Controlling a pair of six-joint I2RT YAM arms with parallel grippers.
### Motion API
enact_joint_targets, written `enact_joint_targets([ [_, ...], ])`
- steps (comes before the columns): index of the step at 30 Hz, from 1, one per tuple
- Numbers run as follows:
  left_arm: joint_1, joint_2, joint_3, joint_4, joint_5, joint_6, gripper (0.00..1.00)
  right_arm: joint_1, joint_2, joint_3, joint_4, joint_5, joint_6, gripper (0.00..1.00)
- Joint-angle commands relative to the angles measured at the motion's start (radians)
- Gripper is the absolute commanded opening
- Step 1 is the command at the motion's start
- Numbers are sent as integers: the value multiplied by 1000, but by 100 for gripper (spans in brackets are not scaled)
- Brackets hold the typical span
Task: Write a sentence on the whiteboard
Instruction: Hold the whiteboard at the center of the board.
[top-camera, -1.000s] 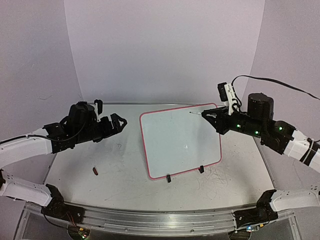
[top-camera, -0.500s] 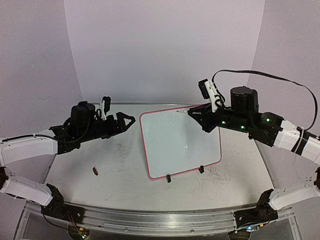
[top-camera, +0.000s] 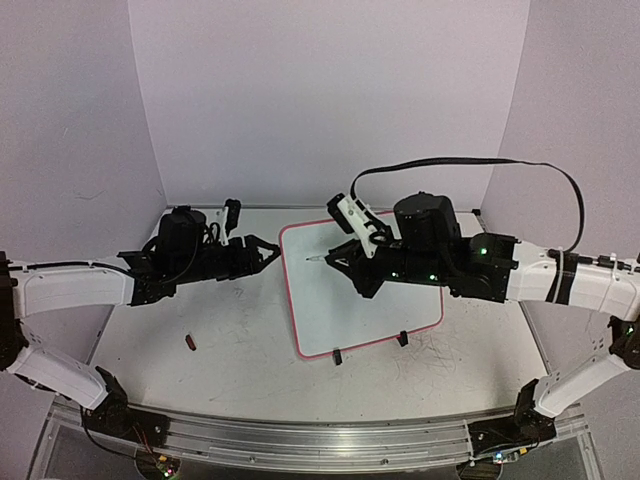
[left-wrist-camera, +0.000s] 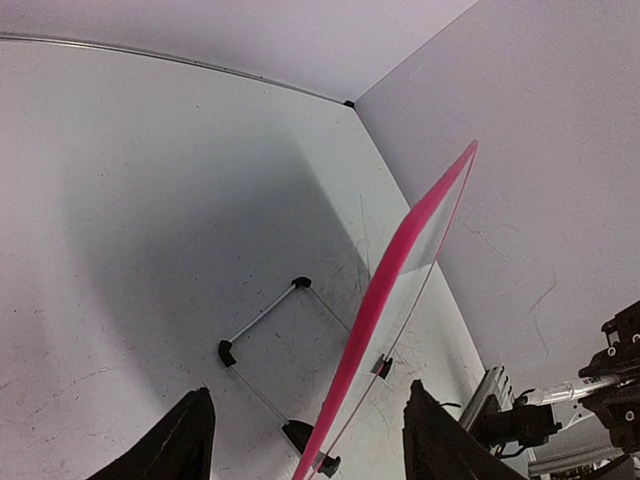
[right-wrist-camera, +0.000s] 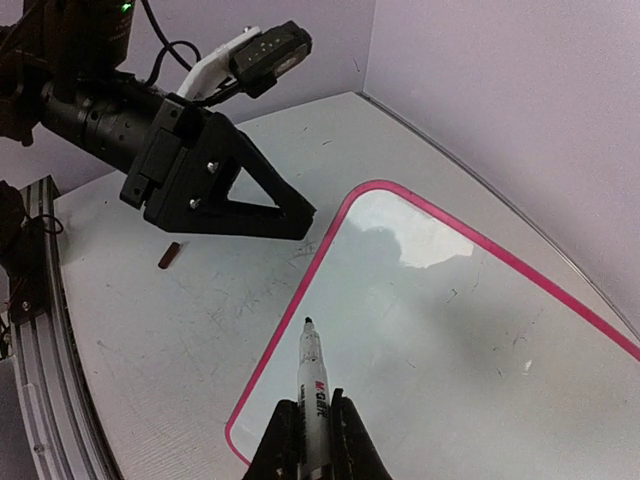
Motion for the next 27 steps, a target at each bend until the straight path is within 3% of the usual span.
enact_joint_targets([
  [1, 33, 41, 82, 85, 103, 48, 60, 2, 10, 18, 98, 48, -9, 0],
  [5, 37, 84, 111, 113, 181, 53, 53, 12, 37, 45, 95, 42, -21, 0],
  [16, 80, 115, 128, 133, 224, 75, 35, 32, 116, 86, 105, 120, -42, 0],
  [27, 91, 163, 141, 174, 295, 81, 32, 47, 167, 119, 132, 151, -47, 0],
])
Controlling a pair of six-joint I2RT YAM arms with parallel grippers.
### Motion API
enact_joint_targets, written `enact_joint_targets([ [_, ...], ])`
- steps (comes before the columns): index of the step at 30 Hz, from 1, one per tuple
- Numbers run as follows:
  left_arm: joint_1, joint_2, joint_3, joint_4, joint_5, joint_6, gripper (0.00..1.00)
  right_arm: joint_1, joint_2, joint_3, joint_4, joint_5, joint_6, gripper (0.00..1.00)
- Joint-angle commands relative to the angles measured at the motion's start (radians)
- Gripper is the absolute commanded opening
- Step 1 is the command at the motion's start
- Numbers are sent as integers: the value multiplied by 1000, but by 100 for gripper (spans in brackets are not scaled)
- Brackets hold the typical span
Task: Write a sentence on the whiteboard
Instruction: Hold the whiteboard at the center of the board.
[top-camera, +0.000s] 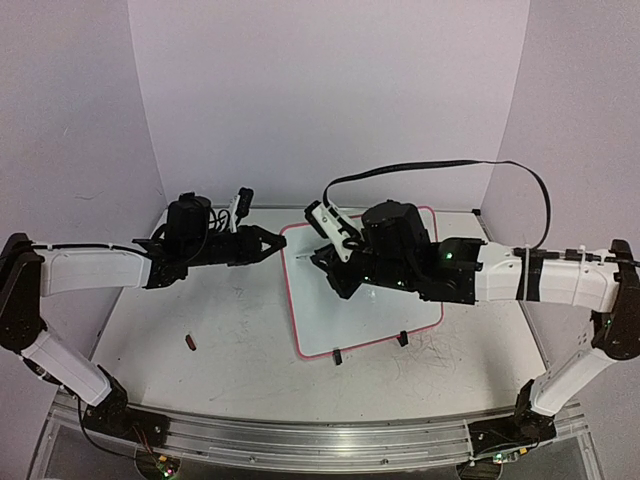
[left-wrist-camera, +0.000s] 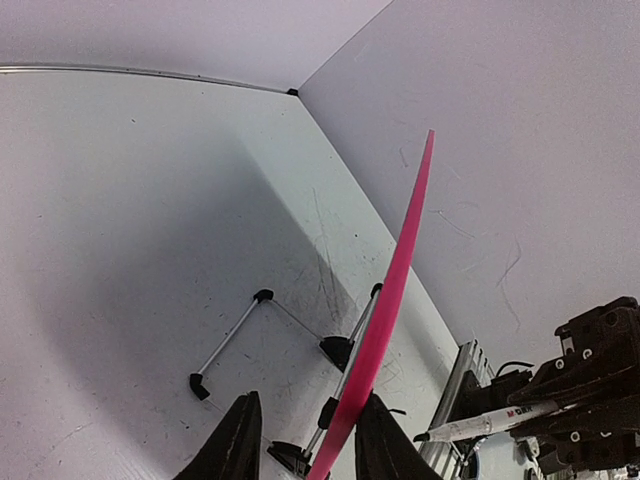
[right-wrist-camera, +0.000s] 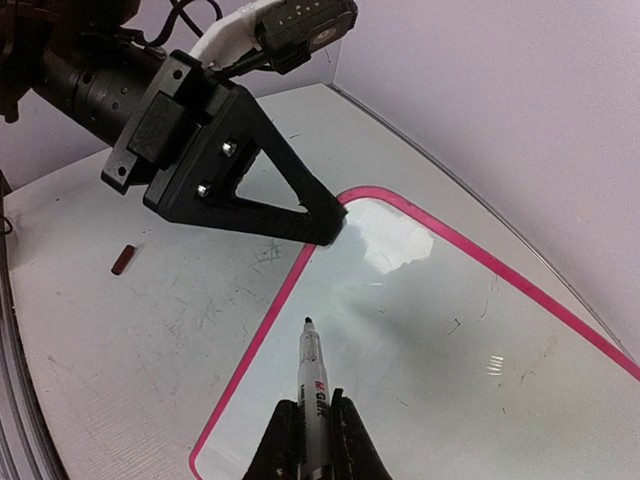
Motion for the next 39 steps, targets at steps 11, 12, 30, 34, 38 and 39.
enact_joint_targets([
  [11, 1, 40, 57, 76, 65, 26, 22, 40, 52, 60, 59, 67, -29, 0],
  [12, 1, 44, 59, 75, 70, 26, 22, 42, 46, 55, 59, 70, -29, 0],
  [30, 1, 53, 54, 77, 89, 36, 10, 56, -20, -24, 86, 111, -7, 0],
  [34, 1, 50, 48, 76, 91, 42, 7, 57, -24, -36, 109, 139, 11, 0],
  [38, 1, 49, 48, 76, 95, 51, 6, 71, -8, -29, 134, 160, 24, 0],
  [39, 1, 49, 48, 76, 95, 53, 5, 78, -4, -27, 138, 170, 20, 0],
])
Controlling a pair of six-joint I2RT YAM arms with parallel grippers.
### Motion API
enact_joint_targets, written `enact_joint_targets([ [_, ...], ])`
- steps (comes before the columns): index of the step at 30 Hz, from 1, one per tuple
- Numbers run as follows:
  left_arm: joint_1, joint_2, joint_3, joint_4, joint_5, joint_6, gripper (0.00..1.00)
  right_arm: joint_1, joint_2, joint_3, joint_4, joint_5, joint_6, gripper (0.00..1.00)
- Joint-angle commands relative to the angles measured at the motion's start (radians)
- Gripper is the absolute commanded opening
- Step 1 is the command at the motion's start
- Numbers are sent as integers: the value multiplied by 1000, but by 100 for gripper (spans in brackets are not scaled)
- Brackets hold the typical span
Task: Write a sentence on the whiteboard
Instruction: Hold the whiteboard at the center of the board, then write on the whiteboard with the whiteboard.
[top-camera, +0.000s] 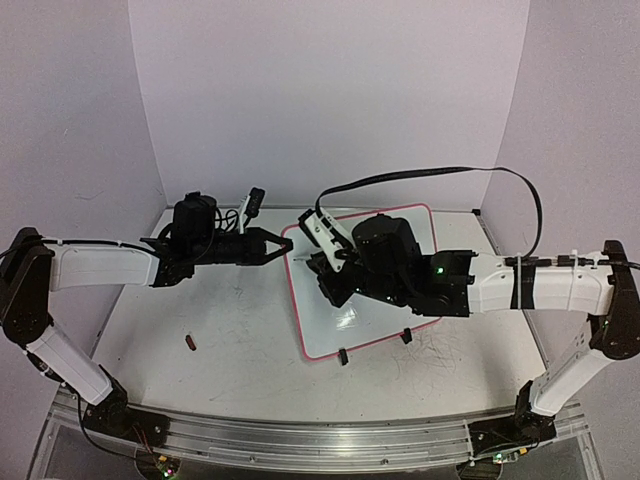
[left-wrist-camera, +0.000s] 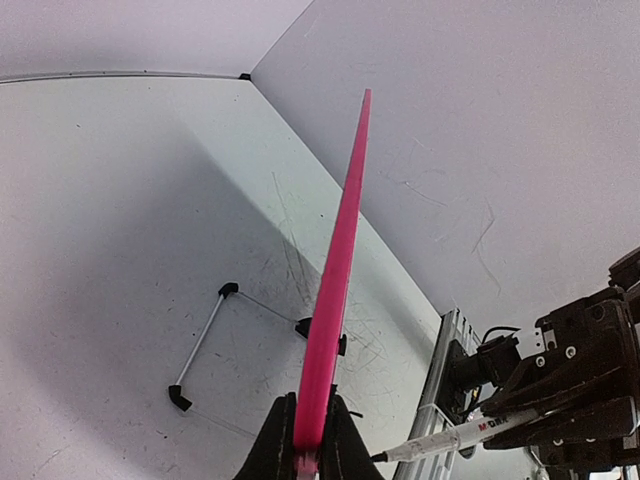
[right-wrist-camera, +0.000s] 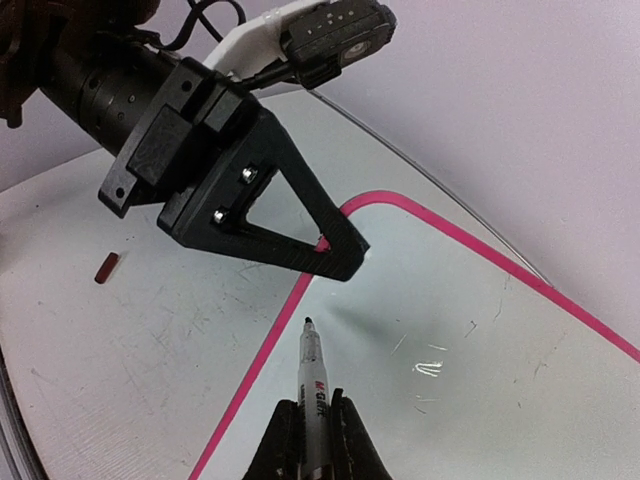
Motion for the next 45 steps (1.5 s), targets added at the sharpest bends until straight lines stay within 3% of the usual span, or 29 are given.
enact_joint_targets([
  [1, 5, -4, 25, 23, -12, 1, 5, 24, -22, 5, 78, 56, 16, 0],
  [45, 4, -18, 3, 23, -5, 16, 1, 25, 55, 32, 65, 127, 24, 0],
])
